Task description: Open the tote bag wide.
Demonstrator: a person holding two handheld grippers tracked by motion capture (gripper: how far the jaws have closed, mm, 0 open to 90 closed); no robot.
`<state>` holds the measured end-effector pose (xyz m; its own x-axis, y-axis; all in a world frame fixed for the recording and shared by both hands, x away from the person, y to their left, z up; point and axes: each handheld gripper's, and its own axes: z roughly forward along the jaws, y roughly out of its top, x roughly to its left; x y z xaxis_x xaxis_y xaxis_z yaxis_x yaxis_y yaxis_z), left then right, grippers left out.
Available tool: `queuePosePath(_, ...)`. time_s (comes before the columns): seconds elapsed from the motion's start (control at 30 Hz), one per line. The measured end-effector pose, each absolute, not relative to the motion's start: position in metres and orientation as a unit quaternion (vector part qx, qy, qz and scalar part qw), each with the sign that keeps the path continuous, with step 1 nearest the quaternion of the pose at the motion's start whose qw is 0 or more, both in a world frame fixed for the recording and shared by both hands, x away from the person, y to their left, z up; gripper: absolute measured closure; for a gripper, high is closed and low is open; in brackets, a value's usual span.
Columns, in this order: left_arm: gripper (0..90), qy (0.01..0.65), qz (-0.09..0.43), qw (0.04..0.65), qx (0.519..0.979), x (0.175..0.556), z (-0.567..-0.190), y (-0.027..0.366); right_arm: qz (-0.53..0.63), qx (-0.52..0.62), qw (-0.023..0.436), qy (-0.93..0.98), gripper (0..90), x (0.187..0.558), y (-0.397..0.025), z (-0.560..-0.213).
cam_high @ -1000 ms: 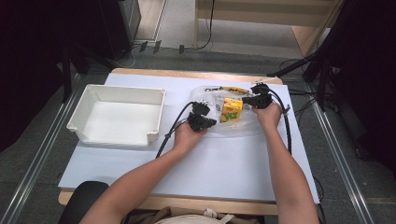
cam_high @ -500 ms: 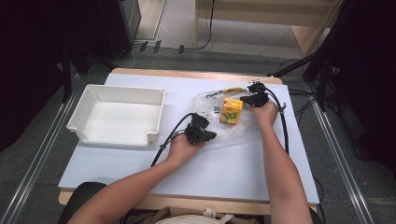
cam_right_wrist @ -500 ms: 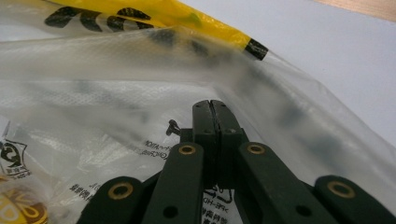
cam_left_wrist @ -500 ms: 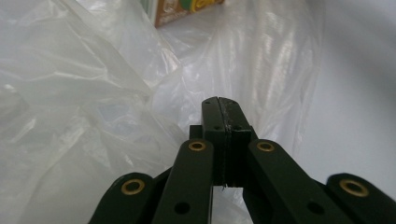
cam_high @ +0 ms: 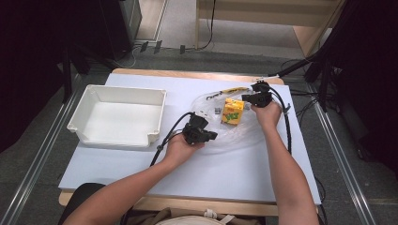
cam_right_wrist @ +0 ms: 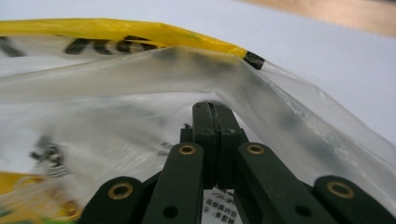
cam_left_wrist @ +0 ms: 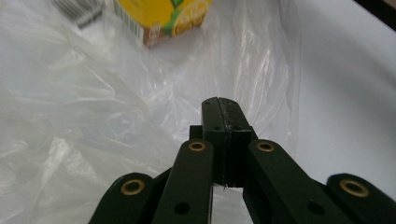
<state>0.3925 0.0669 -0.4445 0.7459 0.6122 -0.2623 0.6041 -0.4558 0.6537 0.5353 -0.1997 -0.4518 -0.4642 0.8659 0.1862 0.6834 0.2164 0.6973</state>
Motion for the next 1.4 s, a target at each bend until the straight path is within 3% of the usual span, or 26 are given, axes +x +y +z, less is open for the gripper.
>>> queuePosePath(0.3,90.0,0.346,0.025,0.415,0.841,0.402,-0.404,0.073,0.398,0.473,0.124,0.776,90.0,0.501,-0.211,-0.430)
queuePosePath(0.5,90.0,0.366,0.048,0.422,0.828,0.436,-0.389,0.074,0.393,0.450,0.123,0.792,90.0,0.474,-0.212,-0.431)
queuePosePath(0.93,90.0,0.418,0.051,0.383,0.822,0.491,-0.439,0.060,0.356,0.445,0.100,0.815,90.0,0.446,-0.216,-0.465)
queuePosePath(1.4,90.0,0.428,0.054,0.358,0.828,0.504,-0.462,0.067,0.358,0.431,0.101,0.822,90.0,0.412,-0.230,-0.477)
